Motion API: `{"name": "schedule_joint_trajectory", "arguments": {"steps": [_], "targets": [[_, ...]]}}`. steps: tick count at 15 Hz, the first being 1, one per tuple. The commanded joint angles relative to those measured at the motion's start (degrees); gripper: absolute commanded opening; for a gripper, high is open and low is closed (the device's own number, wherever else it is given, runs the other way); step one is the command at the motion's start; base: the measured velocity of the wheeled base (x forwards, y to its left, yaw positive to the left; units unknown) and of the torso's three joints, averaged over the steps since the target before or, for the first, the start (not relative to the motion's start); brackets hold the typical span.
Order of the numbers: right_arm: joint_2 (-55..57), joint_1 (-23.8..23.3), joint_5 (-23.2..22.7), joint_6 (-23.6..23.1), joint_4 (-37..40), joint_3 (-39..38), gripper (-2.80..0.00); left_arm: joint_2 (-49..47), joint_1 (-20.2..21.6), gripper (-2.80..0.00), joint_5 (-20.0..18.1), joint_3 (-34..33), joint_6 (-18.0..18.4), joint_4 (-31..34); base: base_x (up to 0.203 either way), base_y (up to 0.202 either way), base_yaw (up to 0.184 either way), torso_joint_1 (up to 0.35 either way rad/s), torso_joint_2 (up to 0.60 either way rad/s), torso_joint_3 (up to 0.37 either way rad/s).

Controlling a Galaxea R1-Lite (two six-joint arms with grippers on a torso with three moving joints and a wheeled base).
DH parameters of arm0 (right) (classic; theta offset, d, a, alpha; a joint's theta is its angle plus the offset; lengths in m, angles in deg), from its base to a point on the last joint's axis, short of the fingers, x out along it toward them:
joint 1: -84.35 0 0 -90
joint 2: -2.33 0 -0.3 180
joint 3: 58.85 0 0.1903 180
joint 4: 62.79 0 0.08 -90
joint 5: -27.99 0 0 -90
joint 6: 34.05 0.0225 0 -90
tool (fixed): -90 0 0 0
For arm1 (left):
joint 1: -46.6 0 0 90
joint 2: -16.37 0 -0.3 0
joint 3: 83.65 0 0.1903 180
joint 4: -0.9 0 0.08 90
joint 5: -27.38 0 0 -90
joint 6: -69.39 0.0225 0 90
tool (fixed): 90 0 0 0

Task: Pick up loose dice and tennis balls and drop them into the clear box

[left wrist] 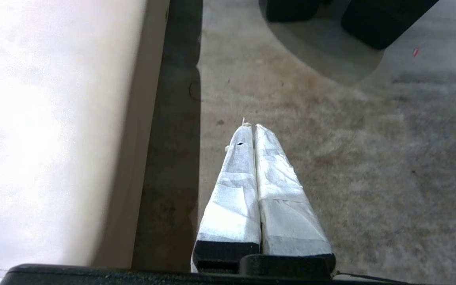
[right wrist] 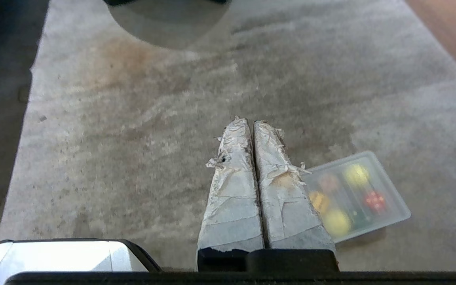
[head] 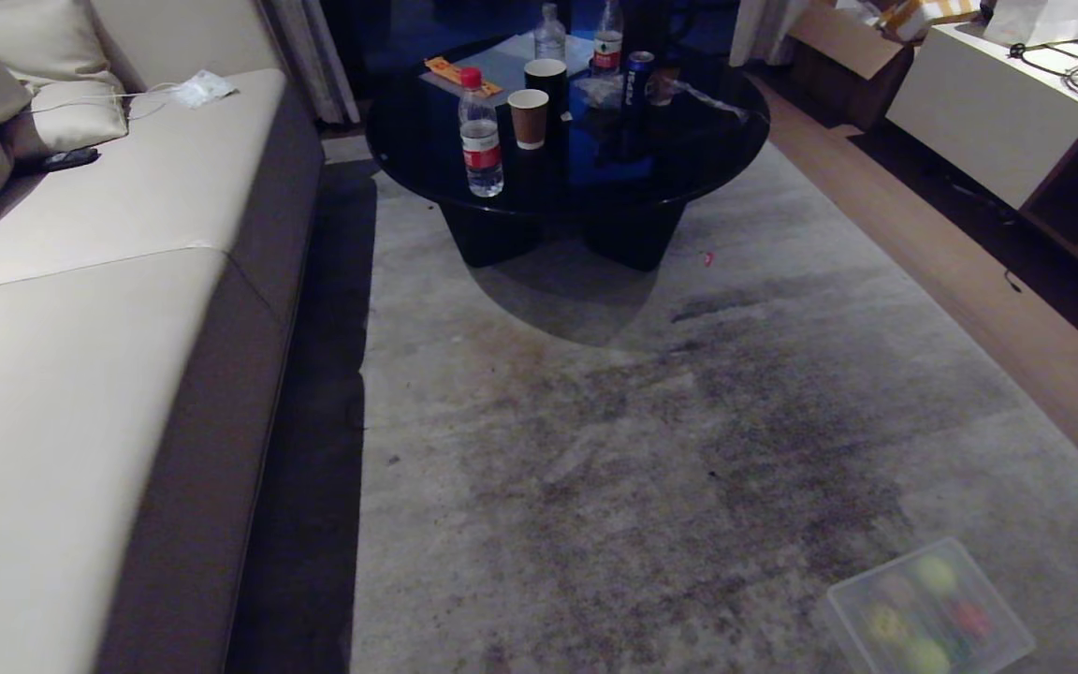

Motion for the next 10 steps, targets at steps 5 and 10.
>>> {"name": "schedule_joint_trajectory", "arguments": {"steps": [5, 10], "targets": [[0.11, 0.02, -0.05, 0.00, -0.02, -0.35, -2.80, -0.06, 0.00, -2.80, 0.06, 0.00, -0.08, -0.04, 0.000, 0.000, 0.000, 0.002, 0.00, 0.199], [0.11, 0.02, -0.05, 0.09, -0.10, -0.35, -2.80, -0.06, 0.00, -2.80, 0.06, 0.00, -0.08, -0.04, 0.000, 0.000, 0.000, 0.001, 0.00, 0.203]]}}
